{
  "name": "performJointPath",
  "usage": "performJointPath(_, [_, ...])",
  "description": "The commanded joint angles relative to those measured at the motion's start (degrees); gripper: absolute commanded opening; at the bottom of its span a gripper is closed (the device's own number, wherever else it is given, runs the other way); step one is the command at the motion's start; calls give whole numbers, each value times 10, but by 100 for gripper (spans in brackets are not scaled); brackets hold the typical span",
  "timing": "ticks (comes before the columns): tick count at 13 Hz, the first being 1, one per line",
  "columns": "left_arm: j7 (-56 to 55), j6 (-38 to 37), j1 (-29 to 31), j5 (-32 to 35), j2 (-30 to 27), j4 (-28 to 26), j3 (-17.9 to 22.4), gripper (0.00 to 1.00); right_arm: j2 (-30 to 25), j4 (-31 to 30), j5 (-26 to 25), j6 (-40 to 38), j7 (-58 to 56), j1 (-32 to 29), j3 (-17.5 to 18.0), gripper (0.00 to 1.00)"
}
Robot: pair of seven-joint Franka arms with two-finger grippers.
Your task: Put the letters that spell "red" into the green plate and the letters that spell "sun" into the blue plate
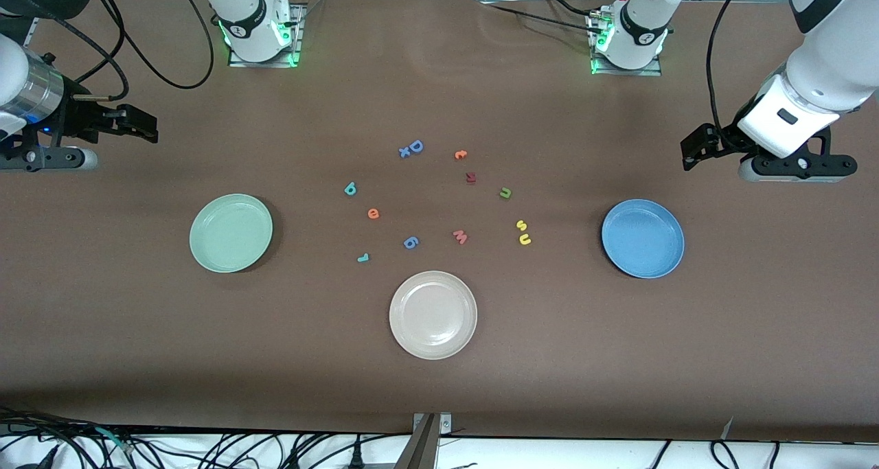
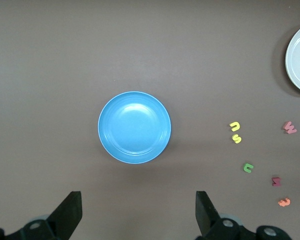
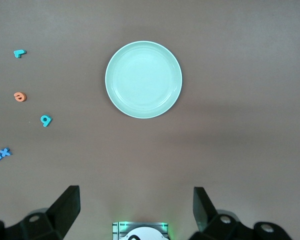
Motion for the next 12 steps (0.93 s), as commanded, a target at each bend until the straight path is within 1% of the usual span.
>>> performJointPath(1, [7, -2, 0, 18, -6, -5, 0, 100, 0, 3, 2, -9, -5, -2, 1, 100])
performJointPath(12, [6, -2, 0, 18, -6, -5, 0, 100, 1, 3, 2, -9, -10, -3, -3, 100])
